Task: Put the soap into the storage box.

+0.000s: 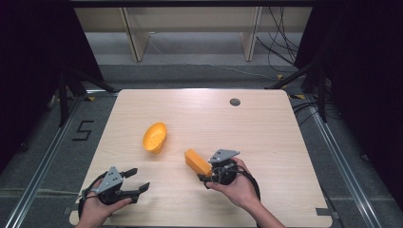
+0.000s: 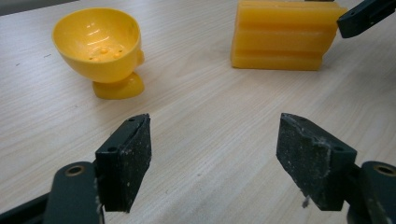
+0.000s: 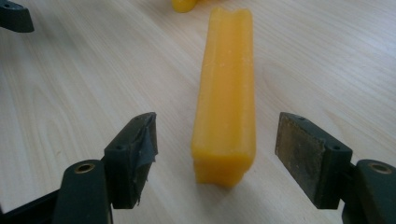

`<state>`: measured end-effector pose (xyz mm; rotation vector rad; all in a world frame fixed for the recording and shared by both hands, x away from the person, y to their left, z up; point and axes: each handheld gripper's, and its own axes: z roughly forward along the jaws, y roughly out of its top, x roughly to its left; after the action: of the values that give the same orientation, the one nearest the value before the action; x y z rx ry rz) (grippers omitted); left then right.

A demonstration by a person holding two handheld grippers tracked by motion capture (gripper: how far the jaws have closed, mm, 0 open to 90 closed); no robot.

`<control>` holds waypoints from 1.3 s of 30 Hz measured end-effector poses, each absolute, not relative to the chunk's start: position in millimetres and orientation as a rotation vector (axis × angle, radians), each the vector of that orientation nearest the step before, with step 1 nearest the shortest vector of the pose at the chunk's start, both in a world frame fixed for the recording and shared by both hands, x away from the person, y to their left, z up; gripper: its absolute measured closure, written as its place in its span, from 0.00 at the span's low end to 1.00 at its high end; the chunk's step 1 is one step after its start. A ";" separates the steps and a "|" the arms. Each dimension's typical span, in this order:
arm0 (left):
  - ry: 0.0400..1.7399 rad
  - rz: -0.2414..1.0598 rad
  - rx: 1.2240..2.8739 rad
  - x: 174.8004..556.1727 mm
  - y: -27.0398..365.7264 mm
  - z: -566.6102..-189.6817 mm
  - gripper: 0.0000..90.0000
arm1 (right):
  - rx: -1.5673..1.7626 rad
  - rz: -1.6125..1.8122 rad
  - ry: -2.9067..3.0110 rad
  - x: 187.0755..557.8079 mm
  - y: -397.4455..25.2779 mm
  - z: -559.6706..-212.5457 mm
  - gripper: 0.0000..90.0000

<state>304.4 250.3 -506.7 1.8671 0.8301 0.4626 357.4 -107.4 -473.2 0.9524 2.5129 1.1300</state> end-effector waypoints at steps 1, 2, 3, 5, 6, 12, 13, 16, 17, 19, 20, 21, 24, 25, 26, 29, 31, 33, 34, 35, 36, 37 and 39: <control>0.837 0.459 1.864 304.2 250.1 -507.0 0.29 | 0.935 1.121 2.528 359.3 -106.5 -473.9 0.34; 0.813 0.471 1.877 305.0 250.9 -506.4 0.29 | 0.941 1.115 2.536 360.8 -105.1 -474.5 0.34; 0.813 0.471 1.877 305.0 250.9 -506.4 0.29 | 0.916 1.120 2.543 363.1 -104.2 -475.9 0.34; 0.834 0.461 1.866 304.0 250.0 -506.8 0.29 | 0.933 1.111 2.526 364.3 -100.9 -478.1 0.36; 0.834 0.461 1.866 304.0 250.0 -506.8 0.29 | 0.933 1.111 2.526 364.3 -100.9 -478.1 0.36; 0.838 0.448 1.860 304.3 249.2 -507.3 0.29 | 0.917 1.066 2.559 369.4 -95.3 -481.4 0.40; 0.838 0.448 1.860 304.3 249.1 -507.3 0.29 | 0.895 1.061 2.545 370.8 -93.2 -484.3 0.41; 0.832 0.460 1.878 303.8 250.0 -506.5 0.29 | 0.931 1.034 2.559 371.3 -90.4 -485.1 0.45; 0.833 0.459 1.877 303.8 249.9 -506.6 0.29 | 0.914 1.023 2.560 372.4 -89.7 -486.1 0.47; 0.833 0.461 1.877 303.6 249.8 -506.7 0.29 | 0.930 0.982 2.576 374.9 -90.0 -486.1 0.53; 0.828 0.455 1.872 303.9 249.6 -507.1 0.29 | 0.928 0.992 2.565 376.0 -89.3 -488.2 0.56; 0.828 0.455 1.872 303.9 249.6 -507.1 0.29 | 0.928 0.992 2.565 376.0 -89.3 -488.2 0.56; 0.823 0.458 1.879 304.0 249.6 -507.0 0.29 | 0.927 0.966 2.577 377.0 -90.5 -487.0 0.66; 0.824 0.457 1.879 303.9 249.5 -507.0 0.29 | 0.918 0.950 2.570 377.0 -90.8 -486.4 0.68; 0.815 0.466 1.885 304.3 250.0 -506.7 0.29 | 0.900 0.950 2.573 377.2 -91.4 -486.2 0.68; 0.811 0.460 1.881 304.1 249.8 -506.6 0.29 | 0.912 0.954 2.583 377.6 -92.4 -485.3 0.68; 0.825 0.455 1.875 303.7 249.6 -506.9 0.29 | 0.887 0.911 2.598 376.8 -92.4 -482.9 0.68; 0.824 0.452 1.876 303.8 249.8 -507.0 0.29 | 0.786 0.895 2.638 376.6 -96.5 -478.1 0.68; 0.821 0.449 1.873 303.5 249.5 -506.8 0.29 | 0.753 0.877 2.653 376.6 -98.5 -476.3 0.68; 0.821 0.449 1.873 303.5 249.5 -506.8 0.29 | 0.753 0.877 2.653 376.6 -98.5 -476.3 0.68; 0.805 0.456 1.887 304.0 250.1 -506.1 0.29 | 0.687 0.898 2.657 377.1 -101.0 -475.9 0.68; 0.814 0.454 1.872 303.4 248.6 -507.0 0.29 | 0.647 0.900 2.683 377.2 -104.7 -474.0 0.68; 0.783 0.441 1.875 303.1 246.9 -506.5 0.29 | 0.613 0.952 2.724 376.1 -112.3 -469.6 0.68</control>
<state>303.1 246.9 -506.5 1.8747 0.7826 0.4411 376.1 -112.3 -469.6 0.6132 2.7236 0.9524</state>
